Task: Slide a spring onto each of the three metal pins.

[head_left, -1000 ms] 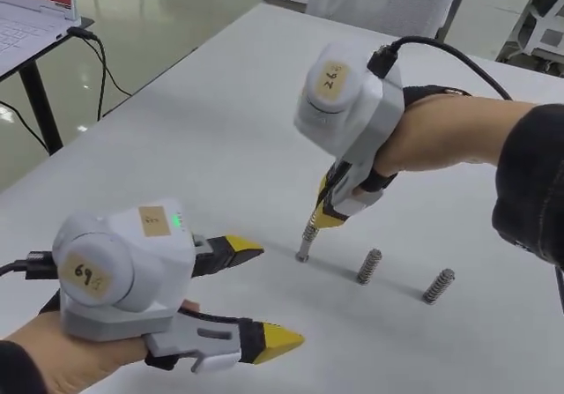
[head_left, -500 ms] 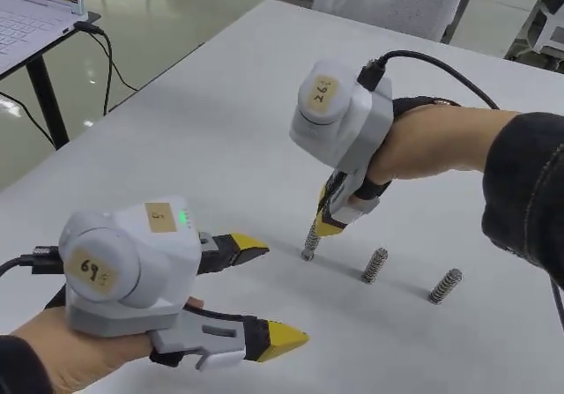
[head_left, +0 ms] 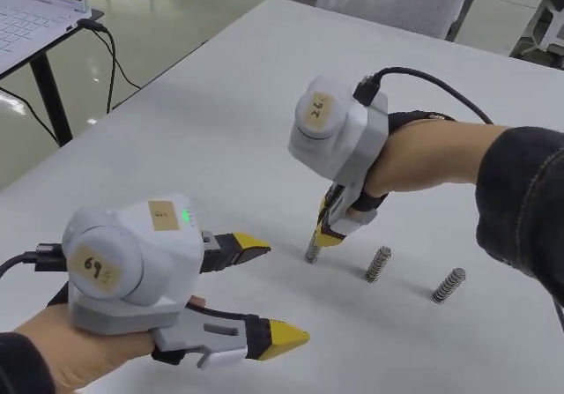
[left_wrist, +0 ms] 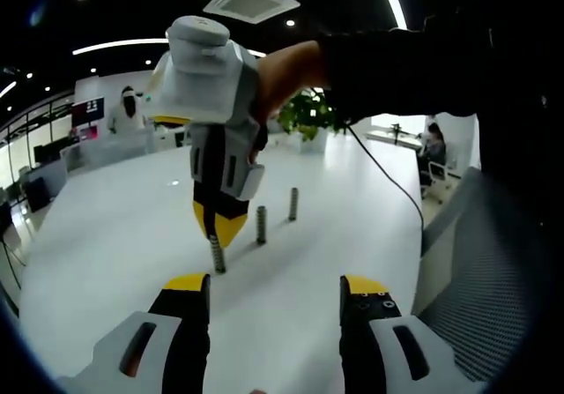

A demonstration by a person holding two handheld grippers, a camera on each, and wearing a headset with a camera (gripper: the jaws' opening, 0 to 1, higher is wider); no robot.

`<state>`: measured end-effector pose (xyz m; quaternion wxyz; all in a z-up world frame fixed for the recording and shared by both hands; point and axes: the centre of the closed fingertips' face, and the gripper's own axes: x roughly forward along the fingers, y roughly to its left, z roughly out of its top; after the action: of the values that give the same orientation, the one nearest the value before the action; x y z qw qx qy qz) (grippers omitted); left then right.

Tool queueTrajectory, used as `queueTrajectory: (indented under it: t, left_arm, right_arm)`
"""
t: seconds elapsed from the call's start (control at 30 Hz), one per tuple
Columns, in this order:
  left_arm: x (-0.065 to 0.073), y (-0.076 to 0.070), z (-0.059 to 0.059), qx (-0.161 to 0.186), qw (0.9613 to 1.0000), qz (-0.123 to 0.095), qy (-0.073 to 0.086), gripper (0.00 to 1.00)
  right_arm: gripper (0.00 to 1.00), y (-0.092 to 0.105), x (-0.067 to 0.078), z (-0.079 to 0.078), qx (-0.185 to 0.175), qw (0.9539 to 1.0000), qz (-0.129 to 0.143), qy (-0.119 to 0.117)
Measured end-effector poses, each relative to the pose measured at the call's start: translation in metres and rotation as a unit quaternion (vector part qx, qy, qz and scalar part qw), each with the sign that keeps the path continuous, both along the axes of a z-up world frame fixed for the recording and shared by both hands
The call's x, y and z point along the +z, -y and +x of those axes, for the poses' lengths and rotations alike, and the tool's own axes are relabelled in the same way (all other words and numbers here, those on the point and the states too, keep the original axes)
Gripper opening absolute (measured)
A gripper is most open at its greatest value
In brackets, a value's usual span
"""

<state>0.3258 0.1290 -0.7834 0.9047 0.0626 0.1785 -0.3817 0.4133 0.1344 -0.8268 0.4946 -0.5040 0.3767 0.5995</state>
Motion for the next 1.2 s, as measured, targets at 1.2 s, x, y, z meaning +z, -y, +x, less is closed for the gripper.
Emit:
queueTrajectory:
  t: [1.2]
  left_arm:
    - [-0.004,0.003,-0.001,-0.006,0.9999,0.007,-0.006,0.54]
  right_arm:
    - [0.18,0.016,0.000,0.002,-0.018,0.9996,0.019,0.005]
